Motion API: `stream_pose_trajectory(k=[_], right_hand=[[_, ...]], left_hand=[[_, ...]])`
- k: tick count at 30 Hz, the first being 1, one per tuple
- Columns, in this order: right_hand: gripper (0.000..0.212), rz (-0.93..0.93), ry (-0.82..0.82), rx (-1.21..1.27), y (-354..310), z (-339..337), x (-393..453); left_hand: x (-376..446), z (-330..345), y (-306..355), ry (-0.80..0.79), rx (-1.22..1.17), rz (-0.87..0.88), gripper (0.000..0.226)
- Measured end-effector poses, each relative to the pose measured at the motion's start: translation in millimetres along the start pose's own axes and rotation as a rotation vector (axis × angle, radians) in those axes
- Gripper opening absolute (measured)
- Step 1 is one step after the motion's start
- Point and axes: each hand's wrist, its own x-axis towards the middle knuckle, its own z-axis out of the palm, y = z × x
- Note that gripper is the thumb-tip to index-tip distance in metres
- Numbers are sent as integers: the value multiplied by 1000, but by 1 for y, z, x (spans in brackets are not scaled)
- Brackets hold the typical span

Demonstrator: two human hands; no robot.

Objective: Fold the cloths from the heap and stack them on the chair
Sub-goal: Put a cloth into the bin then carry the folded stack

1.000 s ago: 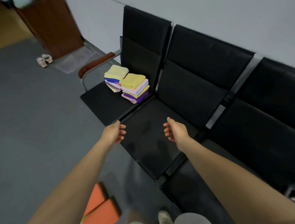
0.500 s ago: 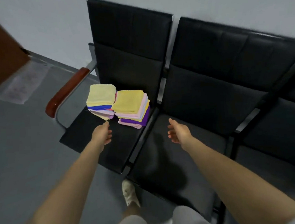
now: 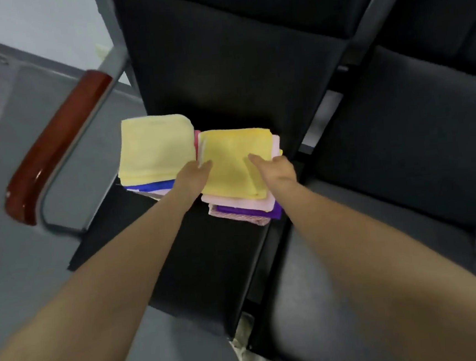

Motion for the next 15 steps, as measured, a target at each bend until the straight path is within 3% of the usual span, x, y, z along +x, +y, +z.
stream_pose_trajectory(k=[2,5,8,11,13,15], right_hand=[[94,60,31,-33,7,26,34],[108,87,66,-68,23,43,60],[109,78,-5,43,49,33,71],[108,111,-76,154,74,17,76],[99,112,-99,159,83,14,82],[109,121,-131,189,84,18,87]], left_hand=[[30,19,8,-2,68,58,62],[62,39,6,40,179,36,71],[76,52,-4,65,259,4,82],[75,72,-17,-11,69,-3,85],[74,82,-25,31,63,19,87],[78,84,-28,104,113,11,91]])
